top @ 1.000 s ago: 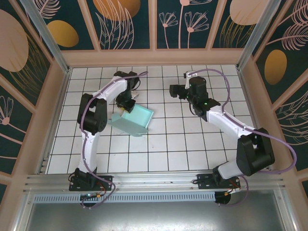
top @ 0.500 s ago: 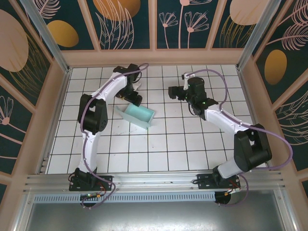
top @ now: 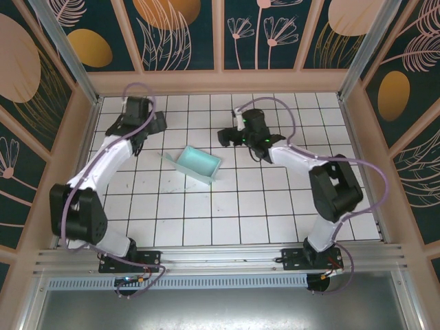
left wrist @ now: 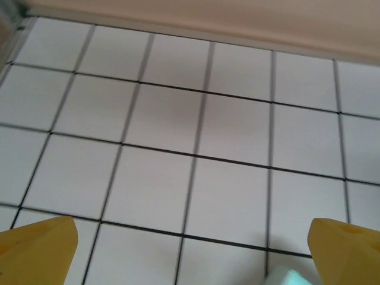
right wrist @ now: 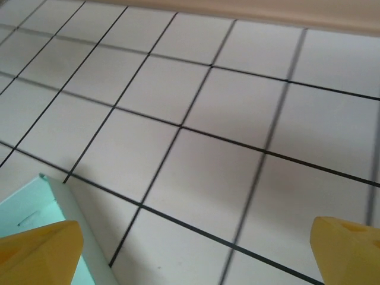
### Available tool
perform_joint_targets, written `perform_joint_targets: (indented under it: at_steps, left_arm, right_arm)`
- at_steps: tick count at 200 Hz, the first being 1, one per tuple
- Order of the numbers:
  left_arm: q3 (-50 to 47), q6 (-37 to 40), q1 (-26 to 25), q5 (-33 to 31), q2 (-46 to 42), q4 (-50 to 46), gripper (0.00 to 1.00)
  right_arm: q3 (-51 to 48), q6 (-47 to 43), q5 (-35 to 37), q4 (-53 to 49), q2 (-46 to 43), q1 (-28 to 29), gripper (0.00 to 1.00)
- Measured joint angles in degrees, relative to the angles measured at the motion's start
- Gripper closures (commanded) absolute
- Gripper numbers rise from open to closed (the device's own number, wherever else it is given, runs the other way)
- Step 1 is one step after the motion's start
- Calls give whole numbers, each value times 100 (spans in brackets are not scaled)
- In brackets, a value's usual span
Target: Fold the paper box
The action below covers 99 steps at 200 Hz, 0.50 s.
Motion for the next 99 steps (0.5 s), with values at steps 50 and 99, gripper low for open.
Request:
perform_joint_targets:
  at_steps: [50, 99]
  left_arm:
    - [-1449, -411, 389, -39, -962, 581, 2]
    - [-1919, -435, 389, 192, -1209, 1036, 1]
  right_arm:
    - [1250, -184, -22, -437, 1384, 713, 1]
    - [1954, -260, 52, -1108, 2142, 872, 1]
